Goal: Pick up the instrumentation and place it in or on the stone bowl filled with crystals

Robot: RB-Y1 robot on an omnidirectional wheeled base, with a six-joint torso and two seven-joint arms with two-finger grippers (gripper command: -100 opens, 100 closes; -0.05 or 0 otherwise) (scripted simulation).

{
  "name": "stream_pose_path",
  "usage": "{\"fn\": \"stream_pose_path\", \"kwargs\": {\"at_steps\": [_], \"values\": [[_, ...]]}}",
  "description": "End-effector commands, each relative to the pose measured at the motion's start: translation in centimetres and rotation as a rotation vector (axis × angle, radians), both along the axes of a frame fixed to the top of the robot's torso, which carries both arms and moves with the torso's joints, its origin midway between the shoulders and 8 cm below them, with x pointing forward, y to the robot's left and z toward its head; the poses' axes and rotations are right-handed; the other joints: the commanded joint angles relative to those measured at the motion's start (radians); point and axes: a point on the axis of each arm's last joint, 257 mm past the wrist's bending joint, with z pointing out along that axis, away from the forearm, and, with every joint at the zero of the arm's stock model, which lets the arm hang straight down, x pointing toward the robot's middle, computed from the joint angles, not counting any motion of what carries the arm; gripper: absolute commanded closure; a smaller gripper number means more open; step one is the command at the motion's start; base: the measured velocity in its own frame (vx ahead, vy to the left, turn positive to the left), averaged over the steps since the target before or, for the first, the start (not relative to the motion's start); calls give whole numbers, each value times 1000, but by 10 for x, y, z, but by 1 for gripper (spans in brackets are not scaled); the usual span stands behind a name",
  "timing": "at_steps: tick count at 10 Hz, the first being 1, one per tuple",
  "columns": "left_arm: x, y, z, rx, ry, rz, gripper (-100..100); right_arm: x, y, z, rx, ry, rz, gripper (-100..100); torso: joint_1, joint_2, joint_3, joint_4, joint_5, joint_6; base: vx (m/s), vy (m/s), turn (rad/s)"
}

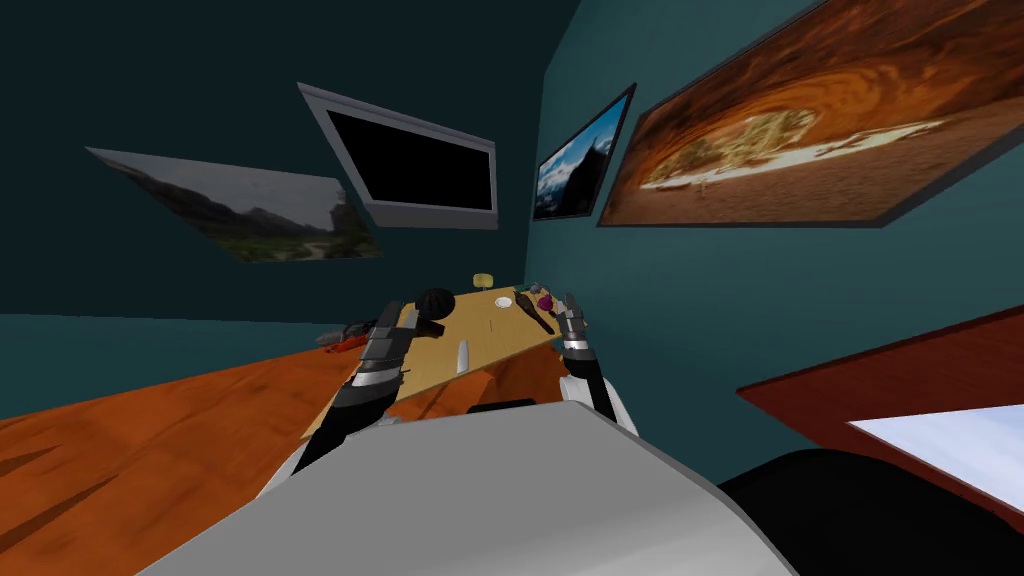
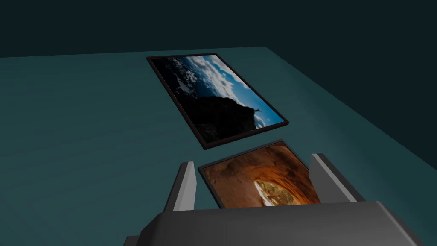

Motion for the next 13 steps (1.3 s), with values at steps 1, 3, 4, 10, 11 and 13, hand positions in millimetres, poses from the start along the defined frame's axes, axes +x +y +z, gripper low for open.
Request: {"fn": "stream_pose_path", "kwargs": {"at_steps": [1,3,4,10,11,13], "values": [[3,2,-30,46,90,0,-100,0,0,0,0,0,0,0,0,0,0,0,0,0,-67,81,-288],[3,9,-74,102,223,8,-100,0,0,0,0,0,0,0,2,3,2,1,0,0,-123,97,-369],[3,9,-74,102,223,7,-100,0,0,0,0,0,0,0,4,5,3,1,1,0,-83,90,-161],[-28,46,-205,216,618,49,-100,0,0,0,0,0,0,0,0,0,0,0,0,0,-86,61,-355],[-39,56,-232,233,700,58,-100,0,0,0,0,0,0,0,1,-1,0,0,0,0,-81,46,-458],[-56,68,-260,247,792,70,-100,0,0,0,0,0,0,0,1,0,0,0,0,0,-75,31,-384]]}}
